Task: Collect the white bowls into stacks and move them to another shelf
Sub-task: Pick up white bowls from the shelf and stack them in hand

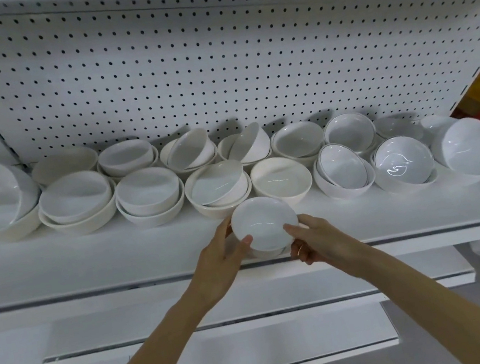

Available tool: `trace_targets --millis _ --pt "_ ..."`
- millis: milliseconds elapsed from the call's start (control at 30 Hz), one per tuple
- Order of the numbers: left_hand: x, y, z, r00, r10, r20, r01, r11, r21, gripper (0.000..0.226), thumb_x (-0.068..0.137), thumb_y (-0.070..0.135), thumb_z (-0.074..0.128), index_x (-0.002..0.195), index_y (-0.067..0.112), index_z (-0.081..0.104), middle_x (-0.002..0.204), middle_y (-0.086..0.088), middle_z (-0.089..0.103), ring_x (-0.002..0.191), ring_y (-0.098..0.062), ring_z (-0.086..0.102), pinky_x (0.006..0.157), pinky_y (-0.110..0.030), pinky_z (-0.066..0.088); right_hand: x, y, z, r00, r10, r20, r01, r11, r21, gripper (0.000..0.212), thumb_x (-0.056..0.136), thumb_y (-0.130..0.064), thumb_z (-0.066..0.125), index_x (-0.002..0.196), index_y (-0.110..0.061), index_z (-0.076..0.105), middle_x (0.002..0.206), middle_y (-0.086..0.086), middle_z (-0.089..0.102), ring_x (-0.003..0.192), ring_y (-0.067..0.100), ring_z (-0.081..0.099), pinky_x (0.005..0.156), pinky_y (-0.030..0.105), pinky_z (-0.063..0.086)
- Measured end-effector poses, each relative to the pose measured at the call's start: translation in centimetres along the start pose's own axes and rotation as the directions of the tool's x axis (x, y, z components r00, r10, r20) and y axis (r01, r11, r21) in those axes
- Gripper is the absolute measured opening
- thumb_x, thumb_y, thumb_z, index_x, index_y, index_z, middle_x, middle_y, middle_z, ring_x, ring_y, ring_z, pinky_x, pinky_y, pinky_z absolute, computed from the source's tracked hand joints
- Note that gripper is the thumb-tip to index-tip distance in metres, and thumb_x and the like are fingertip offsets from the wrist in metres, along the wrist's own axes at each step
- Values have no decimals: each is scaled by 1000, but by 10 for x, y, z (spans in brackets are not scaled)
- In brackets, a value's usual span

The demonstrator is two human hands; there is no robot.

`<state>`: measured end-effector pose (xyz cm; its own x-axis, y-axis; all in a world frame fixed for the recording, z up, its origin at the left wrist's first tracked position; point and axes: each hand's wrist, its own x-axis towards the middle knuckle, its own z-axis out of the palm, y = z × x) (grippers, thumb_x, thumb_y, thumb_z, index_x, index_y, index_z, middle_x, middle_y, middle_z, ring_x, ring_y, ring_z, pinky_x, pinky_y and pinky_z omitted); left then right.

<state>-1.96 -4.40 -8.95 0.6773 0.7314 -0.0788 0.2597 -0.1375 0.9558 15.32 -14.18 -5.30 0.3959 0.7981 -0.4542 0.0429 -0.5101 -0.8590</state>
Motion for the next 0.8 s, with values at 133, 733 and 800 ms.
trace_targets --millis 133,733,800 --pt "-2 -1 -6 965 4 -261 -17 999 -47 34 97 27 53 131 24 50 121 4 60 106 -11 58 74 -6 42 12 -9 -10 949 -198 -246 132 957 -258 30 97 -31 52 123 -17 50 72 5 59 55 9 52 50 18 40" --pt "10 -22 -40 949 230 -215 -134 913 385 59 95 49 26 151 29 22 160 10 11 145 0 9 115 -18 10 77 -83 40 943 -307 -132 234 888 -395 26 96 -40 47 103 -17 58 59 4 60 38 2 48 40 13 34" --pt "10 -23 -41 958 209 -197 -126 922 367 61 94 49 26 152 30 20 160 13 9 146 0 7 117 -19 9 78 -83 40 943 -310 -123 241 887 -393 21 96 -38 48 93 -19 57 58 4 60 36 2 46 39 13 33"
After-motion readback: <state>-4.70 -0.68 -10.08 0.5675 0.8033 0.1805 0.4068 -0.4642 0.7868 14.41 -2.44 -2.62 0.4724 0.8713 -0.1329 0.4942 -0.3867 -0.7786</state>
